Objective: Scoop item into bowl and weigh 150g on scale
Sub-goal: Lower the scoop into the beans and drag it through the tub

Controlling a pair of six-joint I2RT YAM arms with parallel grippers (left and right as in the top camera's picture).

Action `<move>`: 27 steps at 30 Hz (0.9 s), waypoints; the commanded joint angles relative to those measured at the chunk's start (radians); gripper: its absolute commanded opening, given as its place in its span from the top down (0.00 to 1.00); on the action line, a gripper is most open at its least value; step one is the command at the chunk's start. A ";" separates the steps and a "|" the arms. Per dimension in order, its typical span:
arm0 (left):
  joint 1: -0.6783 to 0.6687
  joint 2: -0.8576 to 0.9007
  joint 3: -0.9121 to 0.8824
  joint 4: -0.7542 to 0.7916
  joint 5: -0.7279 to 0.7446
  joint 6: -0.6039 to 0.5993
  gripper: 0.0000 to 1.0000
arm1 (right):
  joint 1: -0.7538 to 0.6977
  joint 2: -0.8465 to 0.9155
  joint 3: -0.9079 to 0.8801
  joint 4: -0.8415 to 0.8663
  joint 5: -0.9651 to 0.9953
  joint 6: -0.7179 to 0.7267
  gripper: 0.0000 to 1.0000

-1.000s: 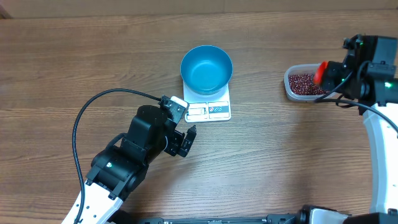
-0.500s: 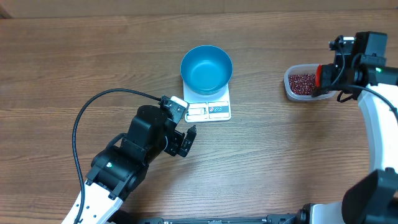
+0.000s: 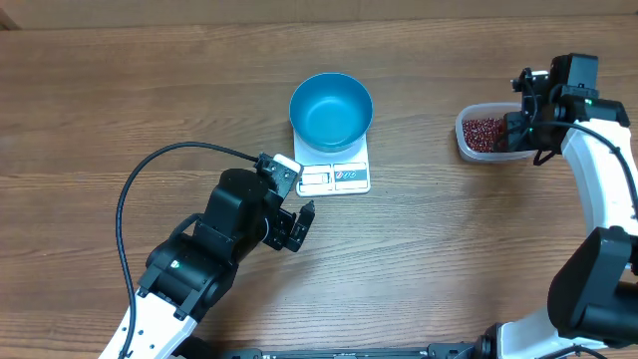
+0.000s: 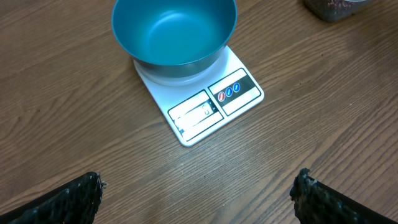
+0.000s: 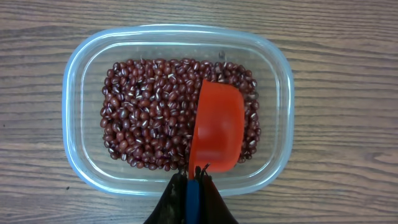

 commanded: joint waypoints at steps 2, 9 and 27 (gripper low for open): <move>-0.006 0.002 -0.006 0.000 0.012 -0.017 0.01 | -0.010 0.043 0.017 -0.008 -0.031 -0.008 0.96; -0.006 0.002 -0.006 0.000 0.011 -0.017 0.00 | -0.010 0.066 0.017 -0.017 -0.152 -0.008 0.96; -0.006 0.002 -0.006 0.000 0.012 -0.017 0.00 | -0.135 0.074 -0.001 -0.042 -0.426 -0.013 0.96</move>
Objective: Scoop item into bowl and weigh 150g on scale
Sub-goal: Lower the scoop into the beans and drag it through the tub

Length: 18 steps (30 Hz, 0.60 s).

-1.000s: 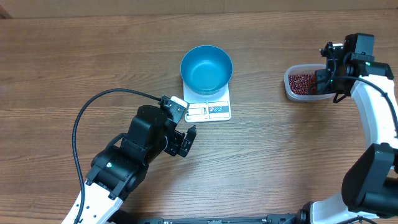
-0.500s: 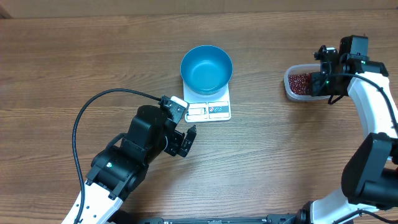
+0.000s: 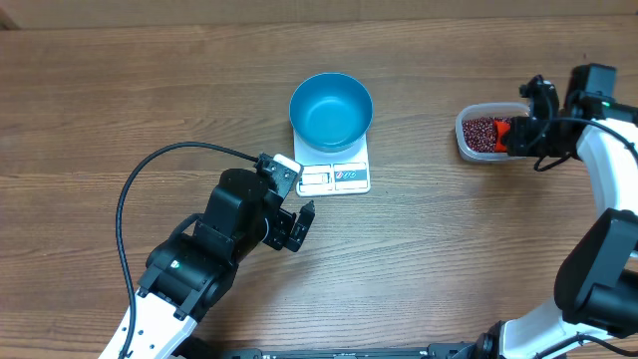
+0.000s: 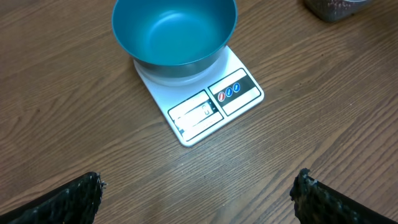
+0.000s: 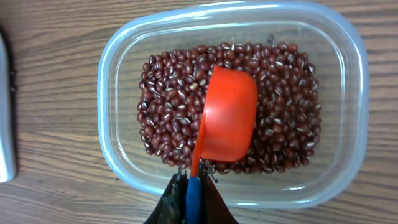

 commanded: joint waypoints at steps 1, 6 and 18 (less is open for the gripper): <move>-0.006 0.002 -0.006 0.000 0.012 -0.017 0.00 | -0.027 0.009 -0.011 -0.011 -0.107 -0.008 0.96; -0.006 0.002 -0.006 0.000 0.012 -0.017 0.00 | -0.048 0.009 -0.048 -0.002 -0.249 -0.054 0.96; -0.006 0.002 -0.006 0.000 0.012 -0.017 0.01 | -0.048 0.011 -0.049 0.002 -0.274 -0.052 0.96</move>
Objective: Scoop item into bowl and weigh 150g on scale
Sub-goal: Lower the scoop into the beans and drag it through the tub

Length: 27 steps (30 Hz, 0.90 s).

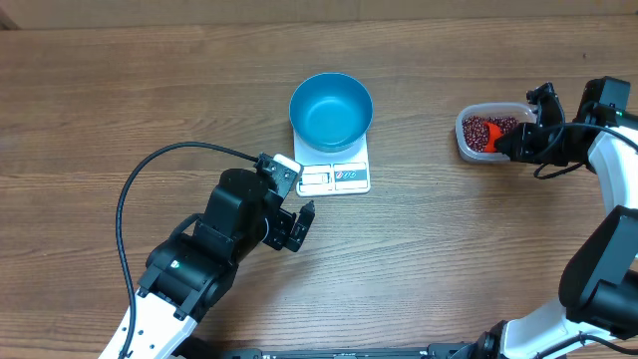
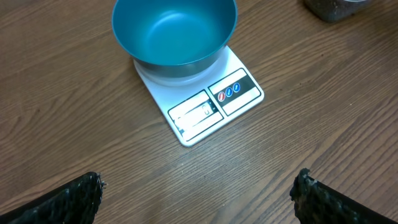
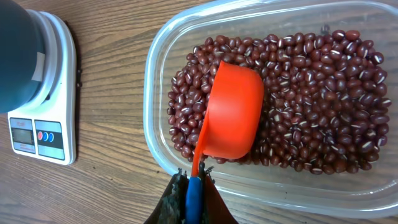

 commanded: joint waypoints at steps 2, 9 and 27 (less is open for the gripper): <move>-0.006 0.002 -0.006 0.000 0.012 -0.017 0.01 | 0.003 0.021 -0.007 0.007 -0.058 -0.010 0.96; -0.006 0.002 -0.006 0.000 0.012 -0.017 0.00 | 0.002 0.087 -0.007 0.007 -0.062 0.012 0.96; -0.006 0.002 -0.006 0.000 0.012 -0.017 0.01 | -0.136 0.183 -0.007 -0.006 -0.298 0.013 0.96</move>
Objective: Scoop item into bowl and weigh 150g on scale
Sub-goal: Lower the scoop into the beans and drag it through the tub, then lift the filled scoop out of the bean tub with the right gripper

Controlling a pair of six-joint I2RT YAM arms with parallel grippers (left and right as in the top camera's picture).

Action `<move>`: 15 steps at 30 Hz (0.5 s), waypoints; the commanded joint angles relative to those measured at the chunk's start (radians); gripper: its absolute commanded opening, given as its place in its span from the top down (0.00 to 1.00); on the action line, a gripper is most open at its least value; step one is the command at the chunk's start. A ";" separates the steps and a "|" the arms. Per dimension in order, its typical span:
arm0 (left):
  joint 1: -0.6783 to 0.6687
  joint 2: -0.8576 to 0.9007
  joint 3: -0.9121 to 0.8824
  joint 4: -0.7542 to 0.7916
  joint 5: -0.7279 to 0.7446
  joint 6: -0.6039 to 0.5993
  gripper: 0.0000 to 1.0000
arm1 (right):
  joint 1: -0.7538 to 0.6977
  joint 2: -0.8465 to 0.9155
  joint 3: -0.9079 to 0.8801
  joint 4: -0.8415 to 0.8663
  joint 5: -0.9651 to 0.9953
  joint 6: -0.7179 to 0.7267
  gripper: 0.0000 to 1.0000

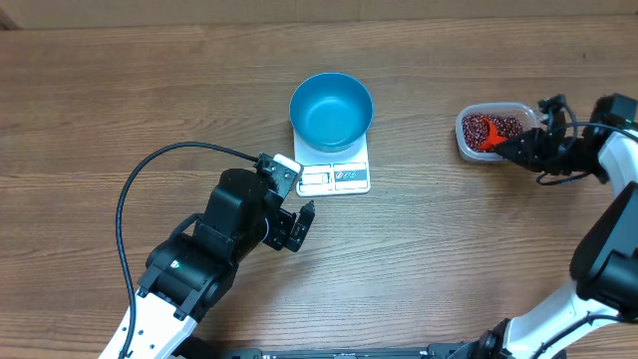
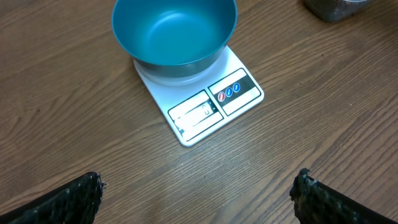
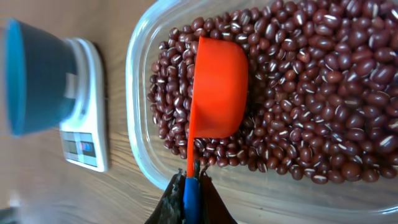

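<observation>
An empty blue bowl [image 1: 331,110] stands on a white scale [image 1: 334,176] at mid-table; the left wrist view shows the bowl [image 2: 174,34] and scale [image 2: 205,106] too. At the right, a clear tub [image 1: 485,131] holds red beans [image 3: 311,93]. My right gripper [image 3: 191,186] is shut on the blue handle of an orange scoop [image 3: 217,87], which is turned on its side with its edge dug into the beans. My left gripper [image 2: 199,193] hangs open over bare wood in front of the scale.
A black cable [image 1: 150,179] loops from the left arm over the table's left half. The tub stands close to the table's right side, with the right arm [image 1: 598,150] reaching in from the right.
The right wrist has rolled, so the scoop now stands on its side in the beans instead of lying back-up on them. The left arm, bowl and scale are unmoved.
The scoop first lay back-up over the beans with my right gripper directly over the tub. At each later moment the wrist stood further right and more tilted, bringing the scale into its view. Now the scoop is edge-down in the beans. The left arm never moved.
</observation>
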 commanded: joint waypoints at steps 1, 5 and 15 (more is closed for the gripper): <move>-0.006 0.002 -0.006 0.000 0.012 -0.017 0.00 | -0.034 0.048 -0.007 -0.016 -0.095 0.001 0.96; -0.006 0.002 -0.006 0.000 0.012 -0.017 0.00 | -0.055 0.053 -0.007 -0.023 -0.143 0.001 0.96; -0.006 0.002 -0.006 0.000 0.012 -0.017 0.00 | -0.066 0.053 -0.007 -0.023 -0.237 0.001 0.96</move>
